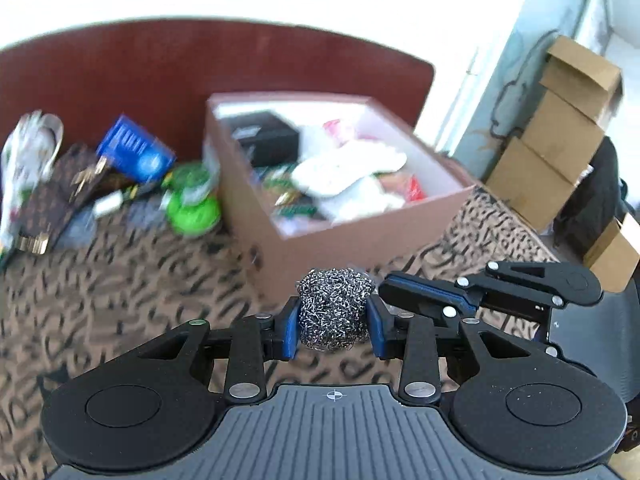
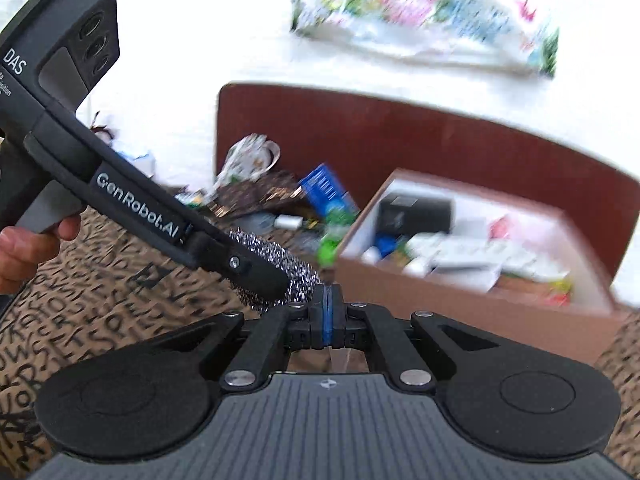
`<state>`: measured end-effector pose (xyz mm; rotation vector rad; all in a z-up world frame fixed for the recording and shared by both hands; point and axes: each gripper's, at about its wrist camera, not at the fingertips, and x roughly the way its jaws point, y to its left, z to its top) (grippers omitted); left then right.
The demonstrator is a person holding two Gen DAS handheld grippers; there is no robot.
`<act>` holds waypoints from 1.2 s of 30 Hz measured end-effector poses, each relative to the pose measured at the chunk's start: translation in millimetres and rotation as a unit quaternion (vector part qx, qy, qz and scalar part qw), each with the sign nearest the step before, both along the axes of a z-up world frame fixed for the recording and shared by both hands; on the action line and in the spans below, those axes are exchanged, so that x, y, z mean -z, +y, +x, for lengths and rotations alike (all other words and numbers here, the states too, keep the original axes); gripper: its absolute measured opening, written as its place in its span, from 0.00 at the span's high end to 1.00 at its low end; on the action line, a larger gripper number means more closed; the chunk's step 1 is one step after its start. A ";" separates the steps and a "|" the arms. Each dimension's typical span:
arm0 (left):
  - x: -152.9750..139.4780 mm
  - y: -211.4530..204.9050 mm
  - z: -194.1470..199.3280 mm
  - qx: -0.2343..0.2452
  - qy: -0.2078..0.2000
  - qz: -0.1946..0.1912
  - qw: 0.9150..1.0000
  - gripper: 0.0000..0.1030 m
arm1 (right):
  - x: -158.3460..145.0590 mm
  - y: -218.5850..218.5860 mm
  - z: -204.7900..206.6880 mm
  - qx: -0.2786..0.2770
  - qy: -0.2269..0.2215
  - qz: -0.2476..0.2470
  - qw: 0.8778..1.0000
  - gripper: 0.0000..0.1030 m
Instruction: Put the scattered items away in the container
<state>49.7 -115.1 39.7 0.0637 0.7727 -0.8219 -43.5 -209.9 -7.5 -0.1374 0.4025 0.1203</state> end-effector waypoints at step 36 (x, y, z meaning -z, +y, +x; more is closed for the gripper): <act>1.9 -222.1 186.0 -0.003 -0.102 -0.014 0.995 0.05 | 7.7 -201.1 175.8 0.129 0.003 -0.116 0.985 0.50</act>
